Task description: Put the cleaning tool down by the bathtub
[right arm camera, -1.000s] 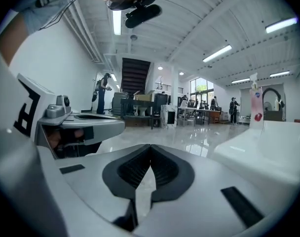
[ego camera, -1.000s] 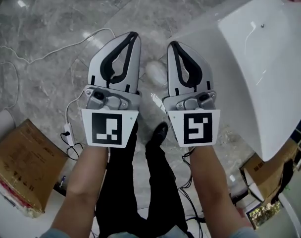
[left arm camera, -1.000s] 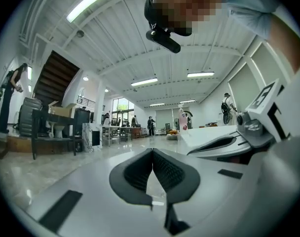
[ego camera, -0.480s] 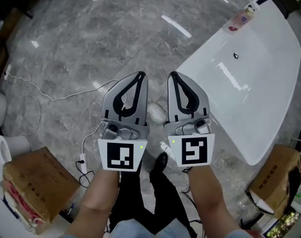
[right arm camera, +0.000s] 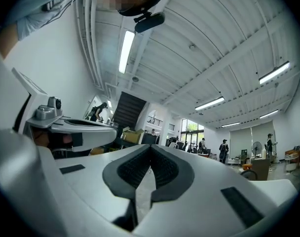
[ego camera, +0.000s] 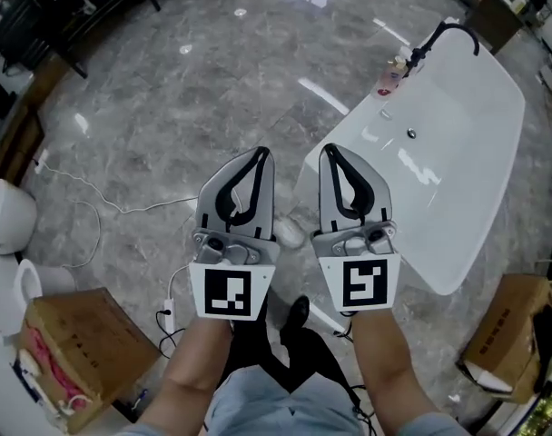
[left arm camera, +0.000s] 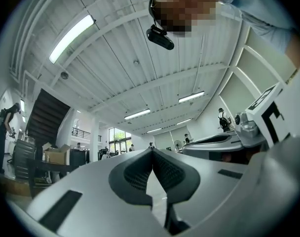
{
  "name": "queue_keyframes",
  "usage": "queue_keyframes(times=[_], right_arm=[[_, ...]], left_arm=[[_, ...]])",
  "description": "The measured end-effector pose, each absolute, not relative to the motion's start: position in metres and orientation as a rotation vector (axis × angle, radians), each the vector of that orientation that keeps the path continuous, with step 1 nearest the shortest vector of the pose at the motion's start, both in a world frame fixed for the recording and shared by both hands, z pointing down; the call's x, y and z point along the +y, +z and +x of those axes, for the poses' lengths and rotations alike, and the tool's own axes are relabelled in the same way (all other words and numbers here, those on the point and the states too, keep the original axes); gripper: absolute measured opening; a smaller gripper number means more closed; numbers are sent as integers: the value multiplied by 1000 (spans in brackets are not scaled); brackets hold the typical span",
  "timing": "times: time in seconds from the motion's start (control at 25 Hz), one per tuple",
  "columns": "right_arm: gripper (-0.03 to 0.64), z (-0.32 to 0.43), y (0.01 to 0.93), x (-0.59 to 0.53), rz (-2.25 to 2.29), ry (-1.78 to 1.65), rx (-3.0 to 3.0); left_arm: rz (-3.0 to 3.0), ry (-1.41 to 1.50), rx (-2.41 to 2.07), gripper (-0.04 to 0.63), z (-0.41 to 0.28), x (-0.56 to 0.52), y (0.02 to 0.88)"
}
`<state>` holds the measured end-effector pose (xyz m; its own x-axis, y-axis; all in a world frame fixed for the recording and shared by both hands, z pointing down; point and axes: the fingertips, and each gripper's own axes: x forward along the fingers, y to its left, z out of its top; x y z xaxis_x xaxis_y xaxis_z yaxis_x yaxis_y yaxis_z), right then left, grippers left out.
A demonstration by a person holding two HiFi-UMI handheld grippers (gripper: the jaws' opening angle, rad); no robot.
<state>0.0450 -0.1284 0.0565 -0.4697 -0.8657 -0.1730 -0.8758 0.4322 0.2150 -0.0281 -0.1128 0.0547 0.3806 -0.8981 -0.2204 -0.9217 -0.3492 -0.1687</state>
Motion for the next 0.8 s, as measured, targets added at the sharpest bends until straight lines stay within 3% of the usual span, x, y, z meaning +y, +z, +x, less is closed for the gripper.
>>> queue_keyframes(times=[0.32,0.8], right_arm=[[14,66,-35,-53,-1590,533,2552],[12,83,-85,-2,-1590,579,2494]], left_arm=[[-2372,193,1632,17,-12,-40,-19],[-2307,223,1628,16,1,5,-70]])
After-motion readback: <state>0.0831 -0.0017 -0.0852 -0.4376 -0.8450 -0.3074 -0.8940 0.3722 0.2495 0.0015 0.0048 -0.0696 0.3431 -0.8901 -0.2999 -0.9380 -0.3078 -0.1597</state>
